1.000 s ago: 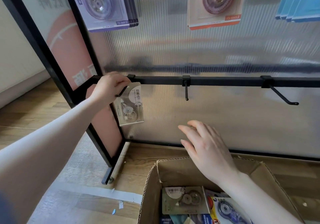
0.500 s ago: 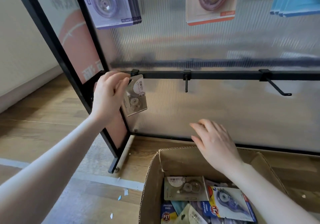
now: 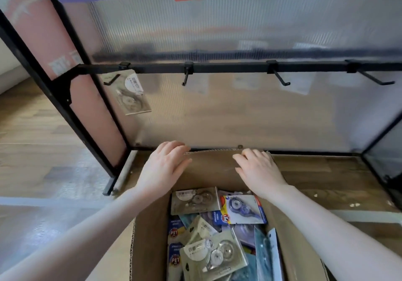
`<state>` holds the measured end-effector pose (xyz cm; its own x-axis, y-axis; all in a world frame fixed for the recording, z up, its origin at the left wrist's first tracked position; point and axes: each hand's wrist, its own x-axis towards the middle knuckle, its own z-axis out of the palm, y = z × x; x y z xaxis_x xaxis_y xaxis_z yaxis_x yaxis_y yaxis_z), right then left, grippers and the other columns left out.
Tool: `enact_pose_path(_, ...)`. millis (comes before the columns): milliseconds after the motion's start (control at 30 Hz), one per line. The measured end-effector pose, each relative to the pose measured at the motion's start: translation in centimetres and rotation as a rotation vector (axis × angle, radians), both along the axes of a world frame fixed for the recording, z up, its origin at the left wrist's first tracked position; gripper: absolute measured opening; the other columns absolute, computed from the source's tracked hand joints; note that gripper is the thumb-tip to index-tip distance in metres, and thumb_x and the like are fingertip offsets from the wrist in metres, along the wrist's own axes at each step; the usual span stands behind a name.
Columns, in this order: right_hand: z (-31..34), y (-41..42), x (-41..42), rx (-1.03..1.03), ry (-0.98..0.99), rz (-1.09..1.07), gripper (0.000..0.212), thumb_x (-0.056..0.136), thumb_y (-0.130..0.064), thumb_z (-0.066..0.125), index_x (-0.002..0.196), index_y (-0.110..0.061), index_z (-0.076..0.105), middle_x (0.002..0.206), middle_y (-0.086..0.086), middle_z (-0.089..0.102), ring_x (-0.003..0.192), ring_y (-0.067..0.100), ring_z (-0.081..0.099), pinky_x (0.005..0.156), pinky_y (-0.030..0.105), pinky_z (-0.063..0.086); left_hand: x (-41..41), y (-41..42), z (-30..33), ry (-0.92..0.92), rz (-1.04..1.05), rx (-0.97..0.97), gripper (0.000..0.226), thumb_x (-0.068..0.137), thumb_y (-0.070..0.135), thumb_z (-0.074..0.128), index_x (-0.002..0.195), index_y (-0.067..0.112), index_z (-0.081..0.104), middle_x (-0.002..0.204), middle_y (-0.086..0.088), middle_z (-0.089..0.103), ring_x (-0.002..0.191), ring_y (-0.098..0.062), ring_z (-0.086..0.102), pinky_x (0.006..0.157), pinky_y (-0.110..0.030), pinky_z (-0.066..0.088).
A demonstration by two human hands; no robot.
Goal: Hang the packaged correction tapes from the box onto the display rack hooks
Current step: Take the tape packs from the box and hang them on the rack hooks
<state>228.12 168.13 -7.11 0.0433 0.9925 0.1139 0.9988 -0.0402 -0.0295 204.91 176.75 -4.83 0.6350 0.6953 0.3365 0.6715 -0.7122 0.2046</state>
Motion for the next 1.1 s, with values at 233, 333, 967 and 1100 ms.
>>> enact_pose_path(233, -2.2, -2.1, 1.4, -0.182, -0.037, -0.033, 0.032, 0.098, -0.029, 0.041, 0.127, -0.016, 0.045, 0.120, 0.006, 0.049, 0.114, 0.025, 0.045, 0.094, 0.034, 0.036, 2.4, -2.4, -3.6, 0.120, -0.012, -0.175, 0.046, 0.094, 0.047, 0.042, 0.128, 0.017, 0.051, 0.131, -0.001, 0.049, 0.124, -0.022, 0.042, 0.100, -0.033, 0.036)
enact_pose_path(333, -2.8, -2.7, 1.7, -0.270, -0.042, -0.032, 0.030, 0.098, -0.029, 0.040, 0.125, -0.015, 0.044, 0.118, 0.007, 0.048, 0.112, 0.026, 0.046, 0.084, 0.034, 0.038, 2.8, -3.8, -5.7, 0.213, -0.004, -0.301, 0.048, 0.094, 0.046, 0.044, 0.136, 0.022, 0.041, 0.137, 0.001, 0.042, 0.125, -0.016, 0.037, 0.100, -0.028, 0.035)
enact_pose_path(967, -5.9, -2.9, 1.9, -0.580, -0.138, 0.035, 0.028, 0.098, -0.031, 0.041, 0.122, -0.016, 0.043, 0.120, 0.008, 0.049, 0.110, 0.027, 0.050, 0.082, 0.036, 0.042, 0.3, -7.2, -13.6, 0.680, 0.098, -1.040, 0.073, 0.073, 0.047, 0.073, 0.131, 0.016, 0.041, 0.127, -0.002, 0.051, 0.111, -0.017, 0.051, 0.087, -0.025, 0.044)
enact_pose_path(1100, -6.3, -2.6, 1.8, -0.585, -0.141, 0.034, 0.027, 0.098, -0.029, 0.041, 0.122, -0.016, 0.043, 0.119, 0.008, 0.049, 0.110, 0.028, 0.051, 0.081, 0.036, 0.042, 0.2, -7.2, -13.7, 0.637, 0.148, -1.290, 0.064, 0.074, 0.029, 0.076, 0.128, 0.015, 0.044, 0.126, -0.002, 0.053, 0.106, -0.015, 0.053, 0.083, -0.023, 0.048)
